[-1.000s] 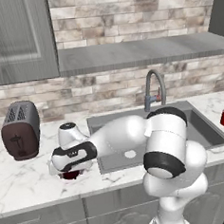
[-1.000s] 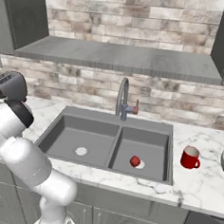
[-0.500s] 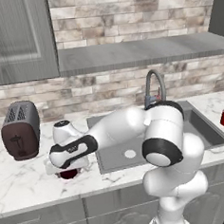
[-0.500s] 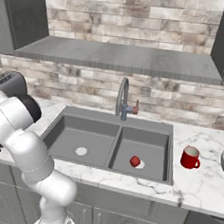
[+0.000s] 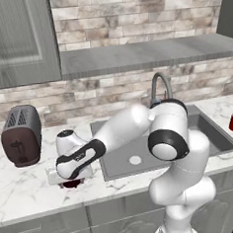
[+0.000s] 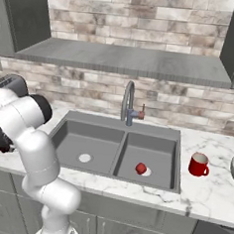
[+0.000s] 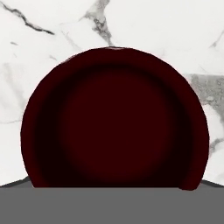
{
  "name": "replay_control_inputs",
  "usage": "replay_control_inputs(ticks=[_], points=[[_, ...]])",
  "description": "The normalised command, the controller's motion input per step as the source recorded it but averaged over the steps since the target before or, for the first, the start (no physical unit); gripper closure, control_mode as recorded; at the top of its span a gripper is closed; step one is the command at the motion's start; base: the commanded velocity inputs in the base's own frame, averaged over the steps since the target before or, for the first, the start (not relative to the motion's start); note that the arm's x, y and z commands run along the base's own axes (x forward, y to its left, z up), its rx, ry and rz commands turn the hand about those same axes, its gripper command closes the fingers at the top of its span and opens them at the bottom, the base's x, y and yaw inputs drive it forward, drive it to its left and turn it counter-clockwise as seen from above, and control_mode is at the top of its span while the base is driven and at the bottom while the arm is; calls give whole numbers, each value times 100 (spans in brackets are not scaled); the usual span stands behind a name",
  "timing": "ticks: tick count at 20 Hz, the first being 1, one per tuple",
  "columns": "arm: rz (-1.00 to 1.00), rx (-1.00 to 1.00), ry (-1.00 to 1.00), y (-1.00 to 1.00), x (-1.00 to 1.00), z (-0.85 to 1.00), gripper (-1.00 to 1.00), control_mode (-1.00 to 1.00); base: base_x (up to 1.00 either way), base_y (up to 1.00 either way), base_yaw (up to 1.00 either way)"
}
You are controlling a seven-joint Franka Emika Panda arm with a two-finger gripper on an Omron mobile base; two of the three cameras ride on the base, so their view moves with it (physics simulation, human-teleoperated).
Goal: Clear the mugs and bowl far away from the sink.
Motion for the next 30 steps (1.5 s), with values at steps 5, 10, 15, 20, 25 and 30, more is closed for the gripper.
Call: replay_control_inputs(ticks=[5,10,15,20,25,30], points=[[0,0,0,0,-8,-7,-100,-100,0,0,0],[0,0,-1,-1,-30,0,-100,-100,0,0,0],[0,0,0,-2,-22,-14,-100,-100,0,0,0],[0,0,0,-10,-4,-18,-100,-100,0,0,0],[0,0,0,-12,0,0,100,-100,0,0,0],[0,2,0,-8,-10,0,100,-100,0,0,0]])
